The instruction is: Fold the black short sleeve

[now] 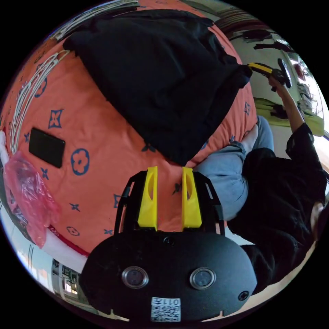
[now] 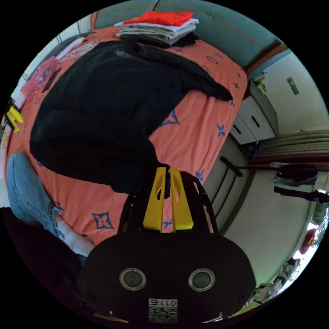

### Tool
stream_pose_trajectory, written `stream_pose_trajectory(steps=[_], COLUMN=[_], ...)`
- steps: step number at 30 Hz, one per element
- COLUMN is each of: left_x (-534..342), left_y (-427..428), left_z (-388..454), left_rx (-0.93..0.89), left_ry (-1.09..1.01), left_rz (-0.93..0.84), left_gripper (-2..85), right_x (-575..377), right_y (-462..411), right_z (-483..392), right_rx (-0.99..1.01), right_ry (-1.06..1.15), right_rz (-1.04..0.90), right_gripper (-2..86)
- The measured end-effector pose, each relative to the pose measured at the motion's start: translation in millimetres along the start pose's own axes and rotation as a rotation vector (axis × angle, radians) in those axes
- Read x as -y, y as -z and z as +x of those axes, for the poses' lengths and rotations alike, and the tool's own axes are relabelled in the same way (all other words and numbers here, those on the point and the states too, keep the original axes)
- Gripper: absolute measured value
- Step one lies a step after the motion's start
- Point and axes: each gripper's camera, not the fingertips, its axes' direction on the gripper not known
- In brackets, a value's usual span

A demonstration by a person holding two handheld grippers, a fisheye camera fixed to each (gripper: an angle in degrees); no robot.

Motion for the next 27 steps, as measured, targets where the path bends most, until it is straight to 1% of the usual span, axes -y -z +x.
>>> stream_pose_trajectory(steps=[1, 4, 5, 7, 9, 11, 12, 14, 16, 17, 21, 24, 26, 27], left_x=[-10.4, -29.9, -31.8, -26.9, -11.6, 14.0, 19.7, 38.5, 39.9, 33.2, -10.8, -65.8, -114.1, -126.1], left_y=[-5.8, -11.9, -14.4, -20.4, -30.0, -47.5, -52.6, -73.3, -74.8, -65.9, -32.5, -9.0, 4.2, 6.7], left_z=[10.5, 45.4, 57.2, 72.4, 82.8, 87.0, 87.0, 85.4, 90.2, 93.7, 83.4, 55.5, 28.3, 20.0], left_rx=[0.02, 0.2, 0.252, 0.278, 0.268, 0.332, 0.351, 0.389, 0.445, 0.473, 0.399, 0.332, 0.196, 0.153], left_ry=[0.001, 0.001, -0.005, -0.051, -0.101, -0.115, -0.113, -0.104, -0.136, -0.16, -0.114, 0.0, 0.112, 0.158], left_rz=[0.047, 0.191, 0.224, 0.242, 0.194, 0.064, 0.035, -0.088, -0.12, -0.1, -0.035, 0.044, 0.186, 0.227], left_gripper=[7.5, 6.2, 5.6, 5.0, 4.8, 4.8, 4.8, 4.4, 2.7, 1.7, 0.4, 0.0, 0.0, -0.1], right_x=[-6.7, -32.5, -45.4, -65.0, -85.1, -113.4, -120.6, -144.4, -153.5, -156.6, -160.3, -163.6, -166.6, -166.9], right_y=[-7.2, -8.0, -7.1, -7.2, -8.1, -6.5, -5.9, -6.6, -11.0, -13.9, -17.5, -19.8, -20.6, -21.2], right_z=[-5.1, -11.5, -11.9, -11.6, -12.6, -18.6, -21.2, -33.7, -45.2, -52.6, -74.8, -86.0, -89.9, -90.8], right_rx=[-0.024, 0.002, 0.035, 0.084, 0.137, 0.239, 0.264, 0.322, 0.323, 0.308, 0.215, 0.169, 0.164, 0.165], right_ry=[-0.022, -0.101, -0.142, -0.213, -0.283, -0.368, -0.384, -0.447, -0.459, -0.453, -0.355, -0.314, -0.319, -0.321], right_rz=[0.004, 0.076, 0.116, 0.157, 0.183, 0.241, 0.262, 0.317, 0.296, 0.268, 0.187, 0.151, 0.161, 0.161], right_gripper=[4.8, 7.4, 7.7, 8.0, 7.9, 7.4, 7.2, 6.2, 5.4, 4.8, 2.3, 0.9, 0.7, 0.7])
